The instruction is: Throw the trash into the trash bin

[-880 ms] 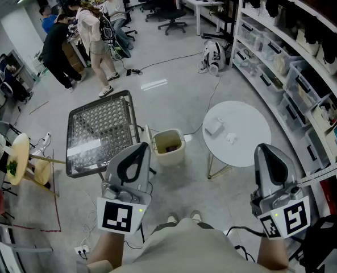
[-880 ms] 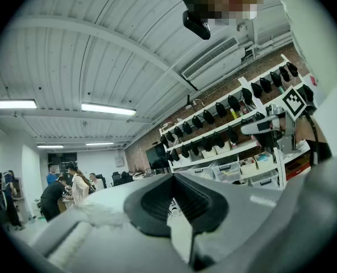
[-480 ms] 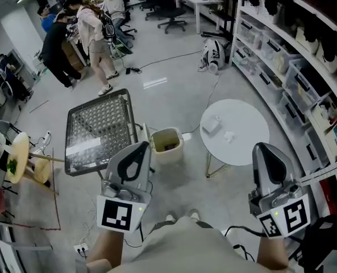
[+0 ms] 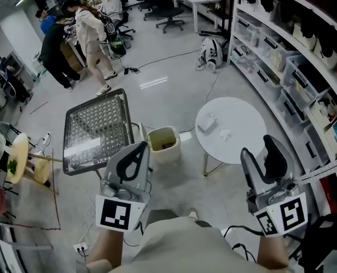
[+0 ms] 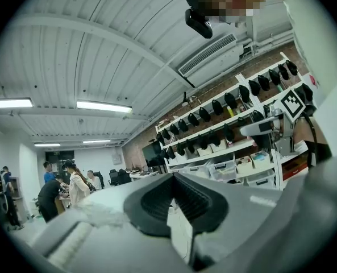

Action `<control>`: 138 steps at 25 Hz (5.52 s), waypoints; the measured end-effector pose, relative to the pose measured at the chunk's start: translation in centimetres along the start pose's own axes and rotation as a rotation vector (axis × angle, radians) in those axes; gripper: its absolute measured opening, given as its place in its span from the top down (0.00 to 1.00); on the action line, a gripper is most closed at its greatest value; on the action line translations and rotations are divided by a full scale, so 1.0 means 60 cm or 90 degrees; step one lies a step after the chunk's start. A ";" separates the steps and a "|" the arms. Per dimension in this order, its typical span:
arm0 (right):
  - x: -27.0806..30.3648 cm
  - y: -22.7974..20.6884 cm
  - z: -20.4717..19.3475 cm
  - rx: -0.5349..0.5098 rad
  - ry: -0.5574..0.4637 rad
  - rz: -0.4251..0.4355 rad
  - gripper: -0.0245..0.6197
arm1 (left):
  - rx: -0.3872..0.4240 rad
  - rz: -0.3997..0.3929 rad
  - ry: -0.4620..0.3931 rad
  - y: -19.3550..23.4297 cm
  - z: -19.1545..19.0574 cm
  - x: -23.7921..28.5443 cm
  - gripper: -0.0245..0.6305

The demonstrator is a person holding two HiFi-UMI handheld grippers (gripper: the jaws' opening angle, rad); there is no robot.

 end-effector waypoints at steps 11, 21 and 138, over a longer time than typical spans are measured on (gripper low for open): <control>0.023 -0.028 -0.025 0.013 0.020 0.003 0.58 | -0.018 0.001 0.014 -0.005 -0.017 0.031 0.96; 0.147 -0.048 -0.064 0.015 0.052 -0.004 0.57 | -0.029 -0.004 0.023 0.070 -0.062 0.119 0.96; 0.821 -0.065 -0.938 0.273 0.727 0.027 0.49 | -0.305 0.044 0.534 0.248 -0.808 0.510 0.96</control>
Point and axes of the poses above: the fingertips, and each gripper's own axes: x forward along the fingers, y to its left, z out of its top, the point moved 9 cm from there along -x, backward along the fingers, and after that the axes turned 4 degrees about x, right-handed, at the moved point
